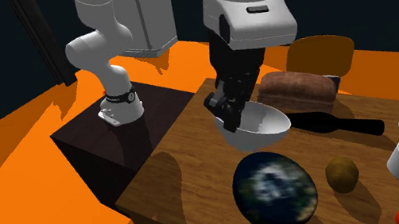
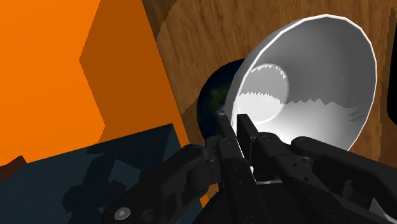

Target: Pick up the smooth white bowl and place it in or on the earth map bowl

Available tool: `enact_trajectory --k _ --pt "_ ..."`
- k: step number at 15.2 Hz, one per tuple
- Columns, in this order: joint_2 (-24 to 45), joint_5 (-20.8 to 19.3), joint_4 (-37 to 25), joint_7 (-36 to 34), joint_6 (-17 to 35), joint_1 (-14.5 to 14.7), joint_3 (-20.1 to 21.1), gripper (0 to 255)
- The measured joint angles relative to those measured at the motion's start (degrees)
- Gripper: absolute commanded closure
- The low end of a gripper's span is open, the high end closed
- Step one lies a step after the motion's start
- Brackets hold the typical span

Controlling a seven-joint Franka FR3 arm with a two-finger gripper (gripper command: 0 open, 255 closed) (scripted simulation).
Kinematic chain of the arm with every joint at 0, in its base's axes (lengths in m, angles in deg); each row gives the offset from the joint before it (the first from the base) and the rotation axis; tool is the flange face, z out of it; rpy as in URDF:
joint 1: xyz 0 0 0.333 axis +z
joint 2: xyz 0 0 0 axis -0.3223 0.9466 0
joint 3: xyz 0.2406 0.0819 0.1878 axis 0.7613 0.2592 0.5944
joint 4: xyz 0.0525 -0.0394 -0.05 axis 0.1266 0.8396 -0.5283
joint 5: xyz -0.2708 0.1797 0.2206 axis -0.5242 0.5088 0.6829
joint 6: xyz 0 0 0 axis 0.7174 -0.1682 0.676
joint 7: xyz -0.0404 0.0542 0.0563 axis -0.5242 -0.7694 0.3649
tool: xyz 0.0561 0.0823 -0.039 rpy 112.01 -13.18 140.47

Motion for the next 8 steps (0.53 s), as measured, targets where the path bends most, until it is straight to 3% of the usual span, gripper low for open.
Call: enact_trajectory --k 3,4,8 --pt "8.9 1.7 -15.7 2.2 -6.7 -3.3 -0.1 255" --pt "10.0 1.9 -17.3 2.4 -7.3 -3.7 -0.1 255" --pt "9.7 1.8 -14.3 2.7 -4.7 -3.7 -0.1 255"
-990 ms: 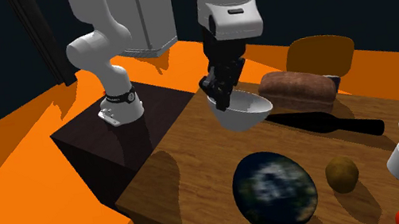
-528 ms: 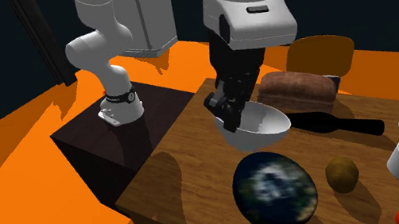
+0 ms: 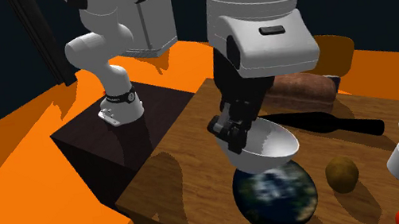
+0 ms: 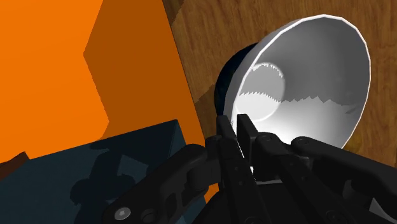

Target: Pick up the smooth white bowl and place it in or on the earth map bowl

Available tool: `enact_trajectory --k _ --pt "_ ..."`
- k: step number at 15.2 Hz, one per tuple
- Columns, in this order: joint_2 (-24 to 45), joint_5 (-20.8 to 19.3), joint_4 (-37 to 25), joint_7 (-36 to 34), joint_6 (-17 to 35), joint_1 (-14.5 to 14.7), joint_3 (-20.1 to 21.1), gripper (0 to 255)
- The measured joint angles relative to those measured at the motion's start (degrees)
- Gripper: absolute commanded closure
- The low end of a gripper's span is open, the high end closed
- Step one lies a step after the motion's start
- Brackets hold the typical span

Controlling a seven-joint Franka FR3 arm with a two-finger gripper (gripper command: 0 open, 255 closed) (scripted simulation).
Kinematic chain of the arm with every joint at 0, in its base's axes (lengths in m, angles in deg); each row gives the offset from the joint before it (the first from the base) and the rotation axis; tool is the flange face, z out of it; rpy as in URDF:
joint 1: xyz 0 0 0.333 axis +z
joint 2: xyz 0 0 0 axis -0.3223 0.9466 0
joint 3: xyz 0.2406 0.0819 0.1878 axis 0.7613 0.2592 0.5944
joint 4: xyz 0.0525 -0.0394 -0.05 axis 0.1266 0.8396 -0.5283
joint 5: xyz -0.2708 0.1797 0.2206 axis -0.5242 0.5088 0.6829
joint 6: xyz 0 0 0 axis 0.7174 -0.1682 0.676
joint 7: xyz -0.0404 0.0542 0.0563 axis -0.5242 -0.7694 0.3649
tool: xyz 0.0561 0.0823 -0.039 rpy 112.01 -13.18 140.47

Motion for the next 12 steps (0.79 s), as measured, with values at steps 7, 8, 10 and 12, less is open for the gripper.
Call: enact_trajectory --k 7,8,10,12 --pt "-1.3 -0.2 7.7 -0.1 6.3 0.7 0.0 255" --pt "-1.2 -0.2 8.1 0.0 6.9 0.7 0.0 255" --pt "-1.6 -0.2 10.3 0.0 8.7 0.9 0.0 255" --pt "-1.6 -0.2 11.9 0.0 10.3 1.0 0.0 255"
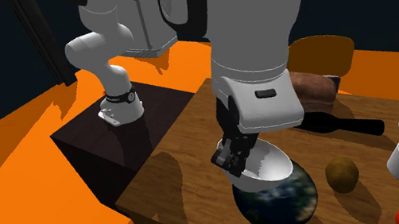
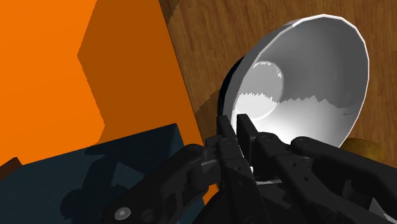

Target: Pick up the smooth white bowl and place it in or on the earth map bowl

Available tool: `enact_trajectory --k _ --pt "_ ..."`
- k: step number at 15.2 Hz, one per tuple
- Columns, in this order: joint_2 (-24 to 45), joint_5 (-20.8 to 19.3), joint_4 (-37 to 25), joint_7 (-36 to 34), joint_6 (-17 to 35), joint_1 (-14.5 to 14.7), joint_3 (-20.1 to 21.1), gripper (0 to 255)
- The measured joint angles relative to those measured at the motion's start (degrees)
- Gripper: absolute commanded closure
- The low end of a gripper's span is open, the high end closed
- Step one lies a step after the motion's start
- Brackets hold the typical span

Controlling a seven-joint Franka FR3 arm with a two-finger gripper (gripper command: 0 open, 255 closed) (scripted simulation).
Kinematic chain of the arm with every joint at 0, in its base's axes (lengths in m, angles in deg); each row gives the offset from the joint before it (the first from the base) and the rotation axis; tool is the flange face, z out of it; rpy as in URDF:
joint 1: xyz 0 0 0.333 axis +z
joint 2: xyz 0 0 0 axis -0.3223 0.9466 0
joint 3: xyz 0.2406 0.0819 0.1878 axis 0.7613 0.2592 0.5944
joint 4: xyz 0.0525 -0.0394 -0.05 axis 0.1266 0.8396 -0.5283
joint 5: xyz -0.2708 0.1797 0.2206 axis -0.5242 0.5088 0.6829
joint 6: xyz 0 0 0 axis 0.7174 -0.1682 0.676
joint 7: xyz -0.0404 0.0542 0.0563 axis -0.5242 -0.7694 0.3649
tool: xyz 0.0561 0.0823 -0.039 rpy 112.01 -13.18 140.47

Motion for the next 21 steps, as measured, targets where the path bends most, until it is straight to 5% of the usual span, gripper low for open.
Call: enact_trajectory --k 12,13,21 --pt "0.5 0.1 4.4 0.0 4.9 0.2 0.1 255" --pt "0.5 0.1 4.4 0.0 4.9 0.2 0.1 0" --pt "-0.2 0.0 3.3 0.0 3.1 0.3 0.0 0"
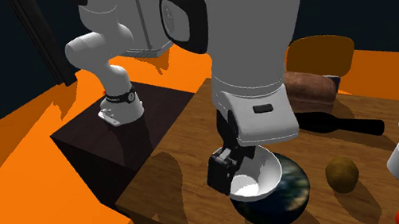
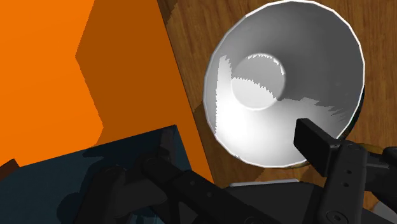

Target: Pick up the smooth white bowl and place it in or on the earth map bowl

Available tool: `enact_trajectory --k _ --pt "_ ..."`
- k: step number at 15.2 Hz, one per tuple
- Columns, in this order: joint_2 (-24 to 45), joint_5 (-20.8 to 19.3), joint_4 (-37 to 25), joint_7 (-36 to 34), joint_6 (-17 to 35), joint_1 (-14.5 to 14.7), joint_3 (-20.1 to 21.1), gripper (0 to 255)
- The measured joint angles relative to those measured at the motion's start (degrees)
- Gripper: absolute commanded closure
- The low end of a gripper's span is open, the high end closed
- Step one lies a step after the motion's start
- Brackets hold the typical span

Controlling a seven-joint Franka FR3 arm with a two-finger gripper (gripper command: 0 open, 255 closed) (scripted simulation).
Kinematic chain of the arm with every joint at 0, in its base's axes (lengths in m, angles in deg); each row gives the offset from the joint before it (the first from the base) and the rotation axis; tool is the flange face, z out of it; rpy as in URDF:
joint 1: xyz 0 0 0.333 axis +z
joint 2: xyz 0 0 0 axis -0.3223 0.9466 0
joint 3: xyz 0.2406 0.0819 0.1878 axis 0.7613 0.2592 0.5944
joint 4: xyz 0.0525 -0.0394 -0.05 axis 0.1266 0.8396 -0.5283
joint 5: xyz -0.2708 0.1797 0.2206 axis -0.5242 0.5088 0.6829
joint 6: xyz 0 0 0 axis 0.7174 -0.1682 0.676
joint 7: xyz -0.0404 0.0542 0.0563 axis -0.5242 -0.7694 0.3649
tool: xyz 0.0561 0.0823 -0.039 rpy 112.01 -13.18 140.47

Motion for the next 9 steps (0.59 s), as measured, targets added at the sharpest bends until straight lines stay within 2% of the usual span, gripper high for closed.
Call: enact_trajectory --k 3,9 --pt "0.9 0.1 -5.4 -0.2 -4.5 -0.3 0.0 0" --pt "0.9 0.1 -6.6 -0.2 -5.6 -0.4 0.0 0"
